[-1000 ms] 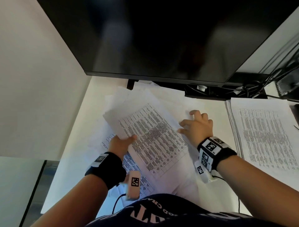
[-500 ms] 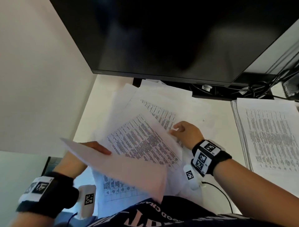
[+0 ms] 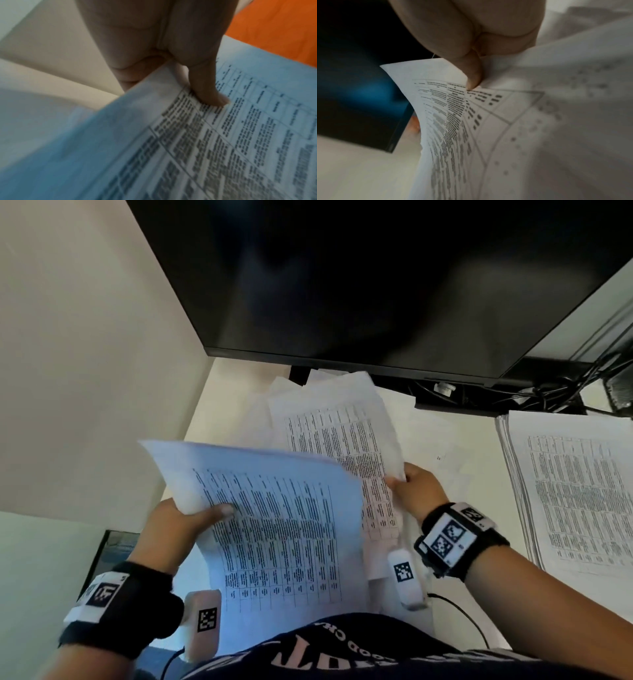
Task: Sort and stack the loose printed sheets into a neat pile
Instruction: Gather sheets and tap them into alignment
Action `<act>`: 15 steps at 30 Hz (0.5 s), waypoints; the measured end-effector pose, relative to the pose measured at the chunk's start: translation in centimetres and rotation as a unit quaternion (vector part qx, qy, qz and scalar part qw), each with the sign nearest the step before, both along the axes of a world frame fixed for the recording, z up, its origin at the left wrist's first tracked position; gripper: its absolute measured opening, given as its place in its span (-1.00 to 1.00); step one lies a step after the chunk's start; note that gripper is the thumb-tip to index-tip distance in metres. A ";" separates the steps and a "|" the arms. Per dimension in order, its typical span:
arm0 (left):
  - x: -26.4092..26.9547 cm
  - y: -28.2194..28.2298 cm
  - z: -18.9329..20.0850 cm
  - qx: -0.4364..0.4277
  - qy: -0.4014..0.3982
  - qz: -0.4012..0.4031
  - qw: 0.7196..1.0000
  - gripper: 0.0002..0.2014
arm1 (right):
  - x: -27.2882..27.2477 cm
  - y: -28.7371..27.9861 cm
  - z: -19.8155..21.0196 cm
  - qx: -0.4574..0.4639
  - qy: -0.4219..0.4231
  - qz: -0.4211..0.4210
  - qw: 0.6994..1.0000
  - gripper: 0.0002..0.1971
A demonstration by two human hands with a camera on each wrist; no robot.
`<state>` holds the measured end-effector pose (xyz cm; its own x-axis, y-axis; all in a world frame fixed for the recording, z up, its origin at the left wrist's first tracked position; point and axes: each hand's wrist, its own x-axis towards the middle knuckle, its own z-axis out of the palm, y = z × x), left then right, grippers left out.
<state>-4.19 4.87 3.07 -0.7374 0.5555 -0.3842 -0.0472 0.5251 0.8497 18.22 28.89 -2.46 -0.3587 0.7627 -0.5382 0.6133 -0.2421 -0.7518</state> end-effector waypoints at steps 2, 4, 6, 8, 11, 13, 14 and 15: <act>0.1 0.7 -0.3 0.021 0.010 0.019 1.000 -0.76 | 0.5 -0.4 -0.1 -0.041 0.049 -0.022 0.998 -0.82; 0.4 1.4 -0.5 0.047 -0.018 0.015 0.999 -0.59 | 0.6 -1.2 -0.4 -0.055 0.070 0.005 0.996 -0.83; 0.6 2.1 -0.8 0.059 -0.048 0.024 0.997 -0.49 | 0.4 -2.2 -0.7 -0.071 0.086 0.068 0.991 -0.83; 0.5 2.5 -1.4 0.077 -0.080 0.044 0.993 -0.58 | 0.1 -3.0 -0.8 -0.104 0.093 0.138 0.981 -0.86; 0.2 2.5 -2.6 0.100 -0.110 0.065 0.987 -0.63 | -0.5 -2.8 0.6 -0.119 0.040 0.153 0.980 -0.66; 0.0 2.3 -2.5 0.097 -0.087 0.042 0.991 -0.79 | -0.6 -1.6 0.7 -0.139 0.020 0.044 0.989 -0.43; -0.3 2.2 -2.9 0.086 -0.083 0.033 0.992 -0.87 | -0.5 -0.8 0.6 -0.143 0.028 -0.032 0.989 -0.44; -0.4 2.0 -2.8 0.077 -0.085 0.019 0.993 -0.90 | -0.4 0.0 0.5 -0.139 0.032 -0.103 0.984 -0.52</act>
<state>-4.55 6.89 0.22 -0.6915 0.5901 -0.4167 -0.2137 0.3839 0.8983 17.78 28.86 -1.99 -0.2517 0.6492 -0.7178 0.4824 -0.5589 -0.6745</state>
